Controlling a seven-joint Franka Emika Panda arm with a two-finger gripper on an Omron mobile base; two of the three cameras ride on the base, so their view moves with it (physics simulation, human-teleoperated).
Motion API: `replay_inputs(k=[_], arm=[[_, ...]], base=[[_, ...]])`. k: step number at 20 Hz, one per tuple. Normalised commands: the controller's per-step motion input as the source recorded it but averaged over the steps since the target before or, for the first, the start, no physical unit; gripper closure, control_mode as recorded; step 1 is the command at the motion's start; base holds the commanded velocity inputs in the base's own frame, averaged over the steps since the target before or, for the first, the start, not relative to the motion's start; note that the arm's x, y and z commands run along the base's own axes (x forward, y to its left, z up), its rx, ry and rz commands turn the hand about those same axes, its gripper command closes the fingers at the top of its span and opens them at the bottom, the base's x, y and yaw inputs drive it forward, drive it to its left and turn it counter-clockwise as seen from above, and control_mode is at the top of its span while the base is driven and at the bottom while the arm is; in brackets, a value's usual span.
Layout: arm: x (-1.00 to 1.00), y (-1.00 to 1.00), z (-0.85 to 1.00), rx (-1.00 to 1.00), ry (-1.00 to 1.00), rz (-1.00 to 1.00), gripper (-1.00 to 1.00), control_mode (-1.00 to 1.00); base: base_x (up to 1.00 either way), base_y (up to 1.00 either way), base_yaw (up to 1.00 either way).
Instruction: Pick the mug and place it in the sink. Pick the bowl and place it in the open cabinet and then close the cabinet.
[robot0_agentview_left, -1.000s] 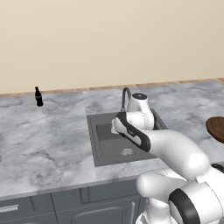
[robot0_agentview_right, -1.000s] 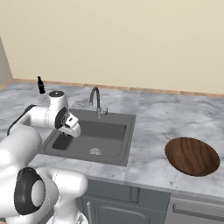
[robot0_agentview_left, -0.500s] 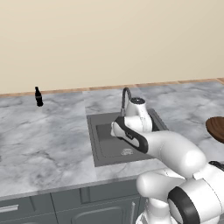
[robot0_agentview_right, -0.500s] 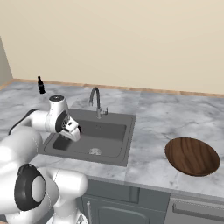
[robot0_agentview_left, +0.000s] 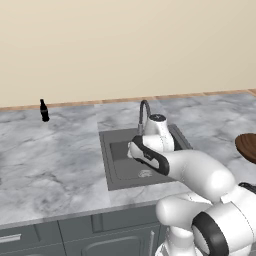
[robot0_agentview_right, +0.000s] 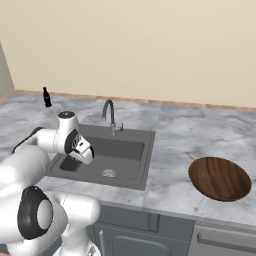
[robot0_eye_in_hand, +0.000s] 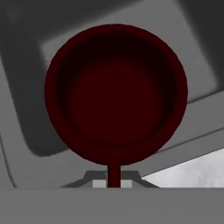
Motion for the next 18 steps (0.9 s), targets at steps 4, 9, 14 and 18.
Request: replay_inputs(k=[4,9,14,18], arm=[[0.01,-0.18,-0.03,0.02,0.12,0.00,1.00,-1.00],[0.12,-0.07,-0.08,0.00,0.04,0.00,1.00,-1.00],[0.11,0.00,-0.07,0.00,0.00,0.00,1.00,-1.00],[0.11,-0.02,-0.09,0.00,-0.03,0.00,1.00,-1.00]], base=[[0.00,0.00,0.00],[0.00,0.00,0.00],[0.00,0.00,0.00],[0.00,0.00,0.00]])
